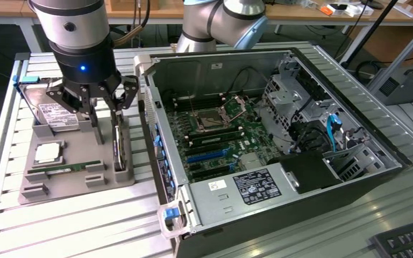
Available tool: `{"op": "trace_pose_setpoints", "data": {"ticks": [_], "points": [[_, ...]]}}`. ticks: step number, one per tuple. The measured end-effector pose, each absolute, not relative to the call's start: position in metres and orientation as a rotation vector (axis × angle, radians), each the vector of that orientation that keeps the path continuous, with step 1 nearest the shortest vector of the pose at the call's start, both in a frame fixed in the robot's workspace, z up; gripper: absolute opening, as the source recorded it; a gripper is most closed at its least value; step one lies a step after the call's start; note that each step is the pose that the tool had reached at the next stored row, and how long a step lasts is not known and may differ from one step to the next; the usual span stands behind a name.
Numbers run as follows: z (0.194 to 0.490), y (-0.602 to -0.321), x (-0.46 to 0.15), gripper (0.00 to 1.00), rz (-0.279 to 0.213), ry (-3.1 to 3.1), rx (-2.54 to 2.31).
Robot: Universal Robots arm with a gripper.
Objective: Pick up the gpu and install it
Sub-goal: 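Pick up the gpu and move the gpu toward the slot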
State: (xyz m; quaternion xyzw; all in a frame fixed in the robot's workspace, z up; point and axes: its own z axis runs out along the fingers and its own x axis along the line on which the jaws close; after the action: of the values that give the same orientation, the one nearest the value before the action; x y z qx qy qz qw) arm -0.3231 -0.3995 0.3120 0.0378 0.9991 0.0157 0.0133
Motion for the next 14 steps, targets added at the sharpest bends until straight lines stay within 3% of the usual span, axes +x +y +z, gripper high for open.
{"op": "trace_pose_setpoints", "data": {"ticks": [14], "points": [[0.3078,-0.3995,-0.3232,0.42,0.045,3.112,0.118]]}}
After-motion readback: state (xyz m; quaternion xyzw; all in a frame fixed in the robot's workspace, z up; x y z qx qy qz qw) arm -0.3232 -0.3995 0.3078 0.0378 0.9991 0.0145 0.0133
